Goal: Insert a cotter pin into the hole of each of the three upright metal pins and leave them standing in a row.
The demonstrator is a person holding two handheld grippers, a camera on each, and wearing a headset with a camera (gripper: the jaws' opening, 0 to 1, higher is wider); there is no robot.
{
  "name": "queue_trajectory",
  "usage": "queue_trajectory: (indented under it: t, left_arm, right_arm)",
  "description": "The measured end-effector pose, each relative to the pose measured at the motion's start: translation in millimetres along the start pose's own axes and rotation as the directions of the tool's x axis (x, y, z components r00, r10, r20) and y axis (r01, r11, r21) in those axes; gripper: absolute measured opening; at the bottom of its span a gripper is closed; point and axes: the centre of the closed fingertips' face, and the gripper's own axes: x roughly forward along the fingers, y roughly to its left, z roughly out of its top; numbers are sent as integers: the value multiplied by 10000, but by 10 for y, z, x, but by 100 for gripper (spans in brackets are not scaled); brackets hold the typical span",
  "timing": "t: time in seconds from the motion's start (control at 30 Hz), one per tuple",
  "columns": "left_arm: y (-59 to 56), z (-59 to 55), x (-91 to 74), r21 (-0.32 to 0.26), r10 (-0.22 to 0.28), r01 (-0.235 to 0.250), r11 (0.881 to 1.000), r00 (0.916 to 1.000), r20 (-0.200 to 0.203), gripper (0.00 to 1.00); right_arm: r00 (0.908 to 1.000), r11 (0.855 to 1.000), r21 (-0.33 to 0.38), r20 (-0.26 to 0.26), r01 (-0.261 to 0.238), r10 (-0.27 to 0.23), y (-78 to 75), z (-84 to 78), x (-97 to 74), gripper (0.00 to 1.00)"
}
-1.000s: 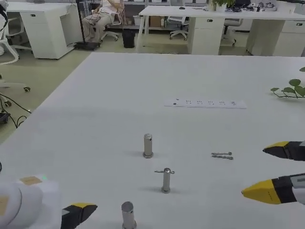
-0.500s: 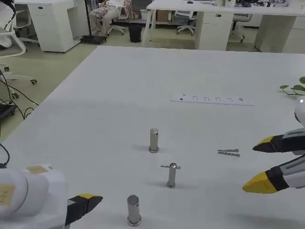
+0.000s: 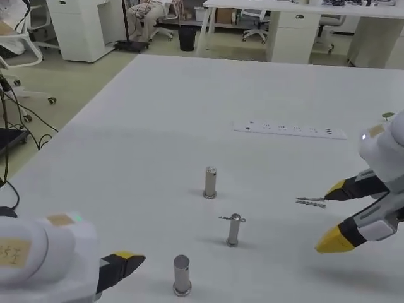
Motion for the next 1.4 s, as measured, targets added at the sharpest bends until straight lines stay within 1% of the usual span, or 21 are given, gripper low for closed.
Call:
queue_trajectory:
  t: [0.07, 0.17, 0.33, 0.47, 0.53, 0.6, 0.73, 0.9, 1.13, 1.4]
  left_arm:
    - [0, -9, 2, 11, -5, 6, 10000, 10000, -31, 98]
    - [-3, -2, 0, 0, -32, 32, 10000, 10000, -12, 98]
    - [-13, 8, -6, 17, -43, 43, 10000, 10000, -18, 99]
    - [-15, -11, -7, 54, -58, 58, 10000, 9999, -138, 99]
    - [-6, -19, -6, 310, 22, -16, 9995, 9998, -197, 97]
    - [-10, -25, -3, 313, -3, 12, 9995, 9996, -274, 97]
    - [-22, -17, 3, 320, -85, 95, 9994, 9995, -314, 97]
    - [-12, -10, 5, 354, -52, 64, 9994, 9994, -345, 97]
    - [-4, -24, 1, 367, -4, 19, 9993, 9992, -410, 97]
    - [15, -46, -9, 306, 66, -51, 9995, 9987, -499, 95]
  right_arm:
    - [9998, 10000, 8, -182, -24, 25, -47, -15, 30, 73]
    - [9981, 9999, -92, -616, -42, 37, -125, -72, 57, 71]
    - [9956, 9999, -99, -938, 51, -60, -230, -117, 69, 69]
    - [9943, 9998, -70, -1048, 176, -182, -297, -146, 81, 66]
    - [9942, 9997, -59, -1055, 225, -230, -326, -158, 97, 63]
    - [9938, 9998, 16, -1090, 204, -201, -349, -171, 123, 62]
    - [9920, 9997, -51, -1242, 218, -222, -402, -189, 166, 60]
    - [9914, 9998, -113, -1301, 157, -170, -453, -163, 200, 58]
    - [9904, 9998, -176, -1380, -48, 23, -451, -146, 222, 50]
    - [9857, 9995, -253, -1681, -181, 136, -462, -171, 276, 45]
